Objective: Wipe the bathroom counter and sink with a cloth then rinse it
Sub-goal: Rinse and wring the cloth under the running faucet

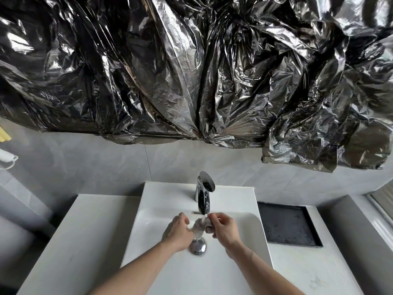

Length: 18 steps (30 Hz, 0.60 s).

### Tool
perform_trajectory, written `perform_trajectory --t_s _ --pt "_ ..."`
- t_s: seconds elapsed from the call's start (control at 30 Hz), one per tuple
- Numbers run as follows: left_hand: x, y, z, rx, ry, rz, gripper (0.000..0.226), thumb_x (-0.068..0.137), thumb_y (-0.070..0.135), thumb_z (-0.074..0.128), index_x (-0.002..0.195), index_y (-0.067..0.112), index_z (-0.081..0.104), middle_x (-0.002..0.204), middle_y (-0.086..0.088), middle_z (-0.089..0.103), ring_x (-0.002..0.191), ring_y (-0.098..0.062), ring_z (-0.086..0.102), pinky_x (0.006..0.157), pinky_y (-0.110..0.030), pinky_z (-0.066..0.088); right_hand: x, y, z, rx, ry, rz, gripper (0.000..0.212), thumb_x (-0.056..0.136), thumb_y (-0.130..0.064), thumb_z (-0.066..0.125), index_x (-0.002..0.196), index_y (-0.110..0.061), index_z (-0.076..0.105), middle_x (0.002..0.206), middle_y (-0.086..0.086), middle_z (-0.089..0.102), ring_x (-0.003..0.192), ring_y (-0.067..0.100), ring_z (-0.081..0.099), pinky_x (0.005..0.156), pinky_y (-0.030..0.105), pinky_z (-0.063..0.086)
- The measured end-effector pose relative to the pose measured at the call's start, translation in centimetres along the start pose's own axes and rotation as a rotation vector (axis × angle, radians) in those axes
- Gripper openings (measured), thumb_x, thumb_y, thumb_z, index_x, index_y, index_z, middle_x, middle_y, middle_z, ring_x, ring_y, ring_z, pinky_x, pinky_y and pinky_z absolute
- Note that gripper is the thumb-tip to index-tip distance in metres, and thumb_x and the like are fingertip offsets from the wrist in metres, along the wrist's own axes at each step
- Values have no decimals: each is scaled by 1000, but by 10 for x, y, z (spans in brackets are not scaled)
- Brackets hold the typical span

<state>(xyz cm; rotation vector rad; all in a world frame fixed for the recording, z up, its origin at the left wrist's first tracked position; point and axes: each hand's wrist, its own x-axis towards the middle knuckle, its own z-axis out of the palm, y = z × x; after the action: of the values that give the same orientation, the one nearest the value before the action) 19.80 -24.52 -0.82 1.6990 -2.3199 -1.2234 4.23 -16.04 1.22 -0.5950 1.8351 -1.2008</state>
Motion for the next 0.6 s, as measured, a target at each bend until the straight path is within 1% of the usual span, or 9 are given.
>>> perform_trajectory --t_s 0.07,0.1,0.17,0.23,0.33,0.4,0.43,0.5,0.6 --pt "-1 1 3 -124 -119 70 52 74 37 66 122 37 47 125 16 54 110 -13 58 90 -30 50 1 1 3 39 -27 16 15 102 -21 62 98 -9 71 72 2 75 55 13 63 49 23 44" --pt "-2 3 5 -169 -152 102 53 73 37 67 122 42 48 122 18 58 107 -11 61 91 -32 53 1 2 6 69 -49 30 13 103 -19 60 100 -9 68 71 3 73 54 14 61 48 23 42" --pt "-3 8 8 -192 -95 129 41 76 38 66 114 44 54 109 16 67 99 -10 65 88 -33 55 0 0 8 119 -85 63 10 105 -14 55 106 -7 63 67 3 68 51 13 56 48 21 38" --pt "-4 14 6 -195 8 116 20 78 39 65 96 42 58 94 14 70 91 -13 67 81 -32 55 1 -4 6 120 -83 64 12 102 -8 55 110 -3 62 65 0 68 50 8 55 49 18 38" --pt "-5 13 -1 -171 94 93 9 79 40 63 78 38 54 83 10 68 85 -20 65 70 -31 49 3 -6 -4 84 -56 38 17 93 -7 65 110 -8 67 88 4 78 72 9 70 67 19 52" --pt "-4 9 -4 -154 116 89 11 78 43 62 82 36 56 85 8 71 85 -21 66 69 -30 48 3 -1 -13 -6 -34 24 23 87 -7 69 108 -17 70 103 1 78 91 15 73 79 22 54" --pt "-4 8 -5 -157 113 89 16 76 46 61 86 34 58 86 8 71 85 -20 66 69 -30 49 2 0 -17 -67 -38 19 25 86 -8 69 108 -20 70 103 -1 78 92 15 73 78 20 53" --pt "-2 9 -6 -194 100 95 27 74 51 56 86 28 62 79 7 70 80 -20 64 71 -33 50 0 2 -21 -183 -67 4 30 82 -9 68 107 -24 70 98 -2 78 86 15 72 74 17 52" --pt "-4 17 -8 -407 30 51 29 88 43 55 72 21 63 63 6 63 69 -21 61 74 -41 55 -3 9 -19 -322 -156 -29 33 78 -20 73 110 -28 70 101 -4 76 78 9 68 76 20 55"
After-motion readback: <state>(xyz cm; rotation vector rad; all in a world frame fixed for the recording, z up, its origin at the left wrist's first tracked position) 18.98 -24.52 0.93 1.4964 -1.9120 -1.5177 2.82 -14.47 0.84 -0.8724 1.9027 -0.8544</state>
